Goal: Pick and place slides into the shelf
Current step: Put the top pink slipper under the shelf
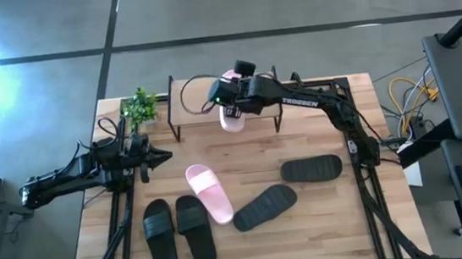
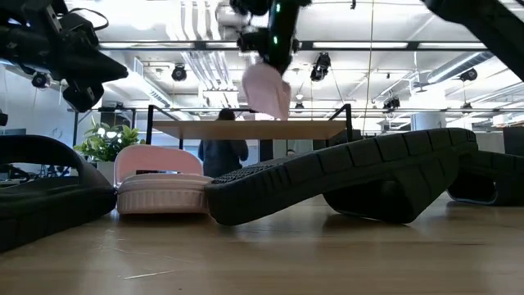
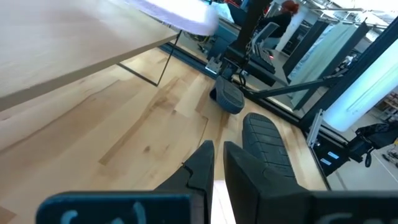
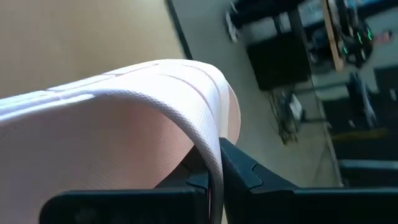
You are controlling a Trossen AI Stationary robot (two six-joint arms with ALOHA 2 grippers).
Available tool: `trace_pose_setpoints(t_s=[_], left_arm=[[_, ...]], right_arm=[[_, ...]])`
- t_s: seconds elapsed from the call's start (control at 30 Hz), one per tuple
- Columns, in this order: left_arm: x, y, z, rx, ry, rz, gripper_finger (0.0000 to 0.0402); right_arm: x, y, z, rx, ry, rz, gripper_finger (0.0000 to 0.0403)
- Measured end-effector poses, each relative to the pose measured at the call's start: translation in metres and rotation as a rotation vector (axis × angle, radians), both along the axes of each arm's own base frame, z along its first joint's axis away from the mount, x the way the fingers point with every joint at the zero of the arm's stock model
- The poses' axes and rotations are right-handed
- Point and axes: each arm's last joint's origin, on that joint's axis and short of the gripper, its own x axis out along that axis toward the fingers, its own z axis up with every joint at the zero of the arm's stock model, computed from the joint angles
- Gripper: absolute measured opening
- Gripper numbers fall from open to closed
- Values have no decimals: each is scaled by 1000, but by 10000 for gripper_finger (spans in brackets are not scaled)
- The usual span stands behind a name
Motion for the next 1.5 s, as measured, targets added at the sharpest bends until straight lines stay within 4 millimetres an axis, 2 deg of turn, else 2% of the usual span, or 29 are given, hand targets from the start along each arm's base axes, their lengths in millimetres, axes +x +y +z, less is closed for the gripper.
trace_pose_setpoints(t_s=[0.13,0.27,0.4,0.53,0.63,0.7,0.8,1.0,1.13,1.27,1.4,1.5], left_arm=[[0,0,-1,19,10,-6,22],[0,0,-2,16,22,-6,22],[0,0,-2,17,21,-6,22],[0,0,-2,18,21,-6,22],[0,0,-2,17,21,-7,22],[0,0,-2,17,21,-8,22],[0,0,-2,17,21,-9,22],[0,0,-2,15,22,-10,22],[-1,0,-2,9,26,-10,22],[-1,0,-2,9,26,-10,22],[0,0,-2,9,27,-10,22],[-1,0,-2,8,28,-9,22]], right_arm=[[2,42,9,52,-14,124,13],[-2,89,5,228,22,245,13],[-6,126,-15,343,88,238,13],[-2,144,-37,391,71,221,13],[-2,144,-61,410,86,167,13],[-3,136,-82,398,121,121,13],[-3,124,-108,278,109,68,13],[-3,117,-139,226,92,92,13],[-11,113,-152,226,144,75,26],[-16,111,-162,224,173,69,67],[-16,110,-163,226,168,64,115],[-15,110,-157,226,152,67,143]])
